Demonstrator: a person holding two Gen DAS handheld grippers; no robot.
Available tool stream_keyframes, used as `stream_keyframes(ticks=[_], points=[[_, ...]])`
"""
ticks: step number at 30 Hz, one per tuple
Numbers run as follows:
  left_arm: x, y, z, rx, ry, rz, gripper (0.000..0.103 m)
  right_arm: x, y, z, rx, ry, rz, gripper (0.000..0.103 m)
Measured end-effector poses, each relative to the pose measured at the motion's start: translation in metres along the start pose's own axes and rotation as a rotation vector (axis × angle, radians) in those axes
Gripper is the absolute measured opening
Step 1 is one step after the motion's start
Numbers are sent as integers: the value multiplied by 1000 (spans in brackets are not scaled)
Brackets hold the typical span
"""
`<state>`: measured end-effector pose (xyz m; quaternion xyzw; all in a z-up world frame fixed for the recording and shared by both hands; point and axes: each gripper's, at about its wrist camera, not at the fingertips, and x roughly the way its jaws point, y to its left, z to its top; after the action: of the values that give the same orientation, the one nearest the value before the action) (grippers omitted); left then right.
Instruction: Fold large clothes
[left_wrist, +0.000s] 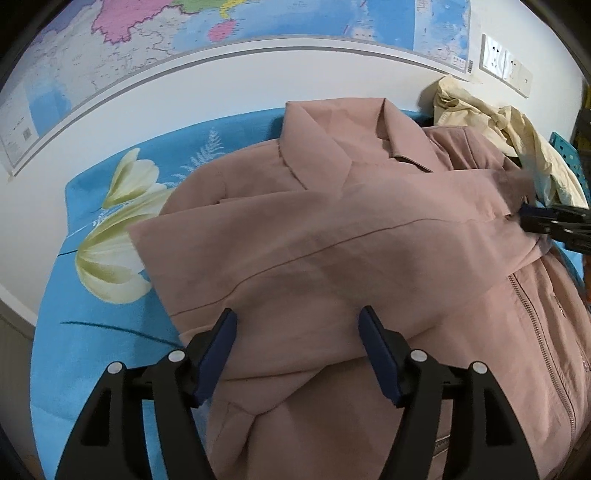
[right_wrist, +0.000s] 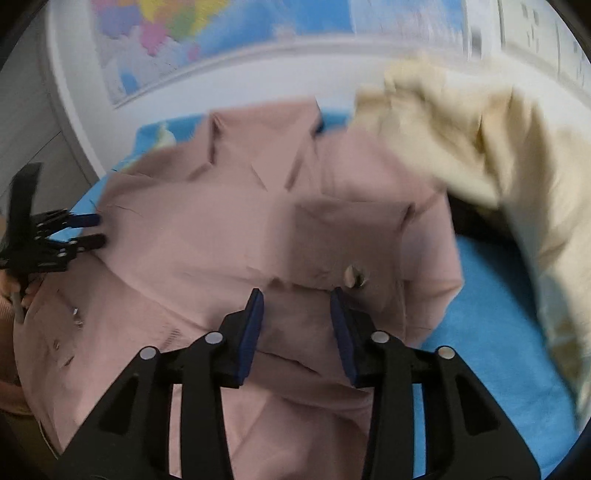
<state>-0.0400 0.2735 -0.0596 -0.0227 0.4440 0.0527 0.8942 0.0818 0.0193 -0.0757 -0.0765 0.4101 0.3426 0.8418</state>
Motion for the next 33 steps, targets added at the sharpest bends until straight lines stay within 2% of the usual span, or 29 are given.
stream_keyframes(ticks=[3, 5, 8, 10, 13, 16, 17, 18, 21, 24, 27, 33], points=[[-18, 13, -3, -45, -21, -24, 67, -14, -5, -1, 39, -23, 19, 38], [-35, 25, -9, -93, -44, -79, 70, -34, -4, -7, 36, -66, 44, 48], [-55, 39, -22, -139, -54, -120, 71, -60, -8, -23, 65, -85, 97, 50], [-65, 47, -36, -171, -44, -153, 74, -79, -11, -40, 106, -95, 144, 51], [-76, 57, -64, -234, -30, -227, 79, -105, -23, -73, 195, -94, 201, 60], [-77, 62, -94, -293, 32, -264, 79, -122, -31, -108, 280, -76, 244, 69], [-77, 63, -106, -318, 54, -301, 79, -126, -33, -118, 299, -69, 250, 71], [-77, 63, -115, -336, 64, -333, 79, -129, -33, -128, 316, -60, 257, 71], [-85, 60, -132, -345, 57, -369, 81, -136, -32, -156, 362, -31, 281, 72], [-92, 56, -143, -364, 61, -405, 83, -140, -25, -175, 367, -11, 310, 76], [-98, 46, -151, -329, 79, -423, 84, -141, -15, -183, 350, -12, 332, 77], [-103, 32, -163, -343, 80, -543, 90, -137, 10, -189, 271, -28, 384, 80]])
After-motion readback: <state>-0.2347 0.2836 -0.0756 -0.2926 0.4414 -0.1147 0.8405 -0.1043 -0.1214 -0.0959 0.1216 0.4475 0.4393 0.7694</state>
